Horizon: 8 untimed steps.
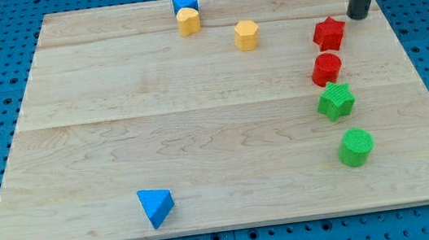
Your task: Move the yellow hexagon diagonal to the yellow heart
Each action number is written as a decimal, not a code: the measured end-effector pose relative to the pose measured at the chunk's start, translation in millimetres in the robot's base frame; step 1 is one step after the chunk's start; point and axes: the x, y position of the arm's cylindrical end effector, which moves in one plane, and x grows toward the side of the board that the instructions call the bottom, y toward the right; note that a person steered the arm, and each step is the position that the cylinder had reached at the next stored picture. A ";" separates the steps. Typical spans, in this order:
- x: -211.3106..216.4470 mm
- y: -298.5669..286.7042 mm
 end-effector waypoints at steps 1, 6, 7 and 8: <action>24.8 -40.3; -48.1 -35.8; -52.4 -38.2; -57.0 -40.6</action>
